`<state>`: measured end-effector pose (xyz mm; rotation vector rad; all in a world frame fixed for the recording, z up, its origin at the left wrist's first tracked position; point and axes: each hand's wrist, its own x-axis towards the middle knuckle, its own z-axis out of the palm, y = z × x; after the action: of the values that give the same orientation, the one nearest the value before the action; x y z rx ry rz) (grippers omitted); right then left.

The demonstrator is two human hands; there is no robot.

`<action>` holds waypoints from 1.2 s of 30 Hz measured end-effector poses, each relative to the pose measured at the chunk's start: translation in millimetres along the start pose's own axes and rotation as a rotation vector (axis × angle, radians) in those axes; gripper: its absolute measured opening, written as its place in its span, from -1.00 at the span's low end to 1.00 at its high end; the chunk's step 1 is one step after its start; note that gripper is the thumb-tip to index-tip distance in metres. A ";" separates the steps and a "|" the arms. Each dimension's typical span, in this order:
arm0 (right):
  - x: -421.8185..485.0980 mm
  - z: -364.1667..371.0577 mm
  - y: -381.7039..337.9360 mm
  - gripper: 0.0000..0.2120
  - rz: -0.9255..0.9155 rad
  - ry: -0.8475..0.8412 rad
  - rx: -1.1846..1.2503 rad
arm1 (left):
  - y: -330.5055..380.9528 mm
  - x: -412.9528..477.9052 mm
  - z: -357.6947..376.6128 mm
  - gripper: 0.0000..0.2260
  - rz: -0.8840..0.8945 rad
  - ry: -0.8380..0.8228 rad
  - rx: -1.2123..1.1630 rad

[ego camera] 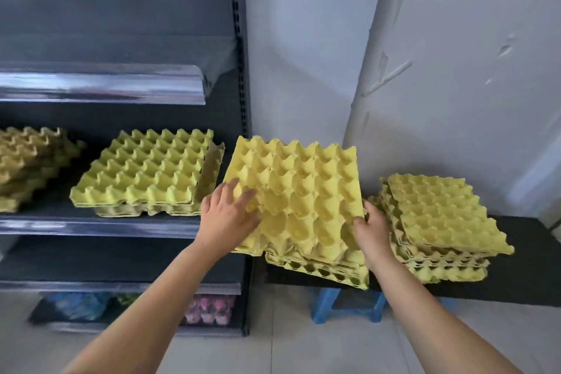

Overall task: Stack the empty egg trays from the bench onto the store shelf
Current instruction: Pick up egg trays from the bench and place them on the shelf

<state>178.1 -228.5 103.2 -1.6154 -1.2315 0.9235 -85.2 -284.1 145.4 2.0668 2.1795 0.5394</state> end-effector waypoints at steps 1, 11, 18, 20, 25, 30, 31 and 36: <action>-3.9 8.7 -6.8 -0.53 -0.004 -0.013 0.003 | -8.7 -9.7 -8.5 -0.53 0.082 -0.015 0.042; -28.8 141.4 -64.5 -0.54 -0.052 -0.108 0.034 | -135.3 -45.3 -73.3 -0.47 0.346 0.069 0.394; -40.4 249.8 -105.6 -0.52 -0.056 -0.125 0.082 | -242.0 -16.0 -93.0 -0.48 0.309 0.161 0.357; -39.9 273.2 -115.8 -0.50 -0.055 -0.149 0.108 | -267.4 -5.4 -95.8 -0.47 0.304 0.179 0.354; -27.9 314.8 -135.1 -0.51 -0.015 -0.221 0.189 | -308.6 19.1 -93.0 -0.45 0.247 0.201 0.301; -7.9 337.8 -138.6 -0.56 -0.001 -0.175 0.164 | -320.9 41.8 -82.4 -0.44 0.241 0.211 0.270; -4.8 339.8 -136.4 -0.56 0.000 -0.174 0.138 | -320.8 45.1 -79.4 -0.44 0.233 0.202 0.270; 5.7 341.1 -127.1 -0.55 -0.017 -0.187 -0.041 | -318.9 51.9 -65.7 -0.42 0.183 0.143 0.267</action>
<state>-174.5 -138.2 107.4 -1.5751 -1.3975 1.0640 -412.1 -252.8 116.1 2.4543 2.2618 0.4454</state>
